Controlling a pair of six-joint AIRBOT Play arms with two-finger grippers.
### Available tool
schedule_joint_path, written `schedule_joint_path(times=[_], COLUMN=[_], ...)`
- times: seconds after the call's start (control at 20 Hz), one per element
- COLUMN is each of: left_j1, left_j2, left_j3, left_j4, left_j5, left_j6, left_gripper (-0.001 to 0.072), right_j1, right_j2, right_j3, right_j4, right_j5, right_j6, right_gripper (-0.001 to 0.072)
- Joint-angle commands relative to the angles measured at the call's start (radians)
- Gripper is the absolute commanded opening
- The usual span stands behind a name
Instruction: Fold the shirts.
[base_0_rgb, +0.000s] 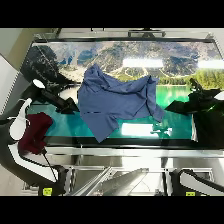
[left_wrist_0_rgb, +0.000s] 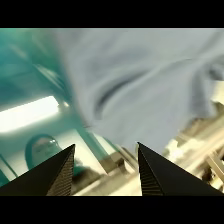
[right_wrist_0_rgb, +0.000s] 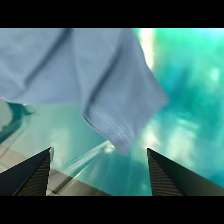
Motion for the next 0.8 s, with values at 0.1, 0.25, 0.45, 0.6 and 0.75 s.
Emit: schedule_joint_path(times=[0.1, 0.25, 0.45, 0.6, 0.75], left_j1=[-0.025, -0.082, -0.148, -0.161, -0.161], left_j2=[-0.001, -0.074, -0.158, -0.167, -0.168], left_j3=[-0.104, -0.035, 0.112, 0.187, 0.198], left_j4=[-0.055, -0.158, -0.192, -0.192, -0.191], left_j5=[0.226, 0.222, 0.091, 0.037, 0.026], left_j6=[0.054, 0.079, 0.094, 0.085, 0.077], left_gripper=[0.0415, 0.0414, -0.0001, -0.0001, -0.0002], right_j1=[-0.001, -0.002, 0.007, 0.046, 0.106], right_j2=[0.021, -0.005, -0.063, -0.123, -0.182], right_j3=[-0.082, -0.082, -0.082, -0.081, -0.079], right_j4=[-0.017, -0.023, -0.019, -0.006, 0.008], right_j5=[-0.05, -0.049, -0.05, -0.098, -0.186], right_j6=[0.007, 0.002, -0.001, -0.001, -0.001], right_gripper=[0.0655, 0.0656, 0.0656, 0.0655, 0.0654])
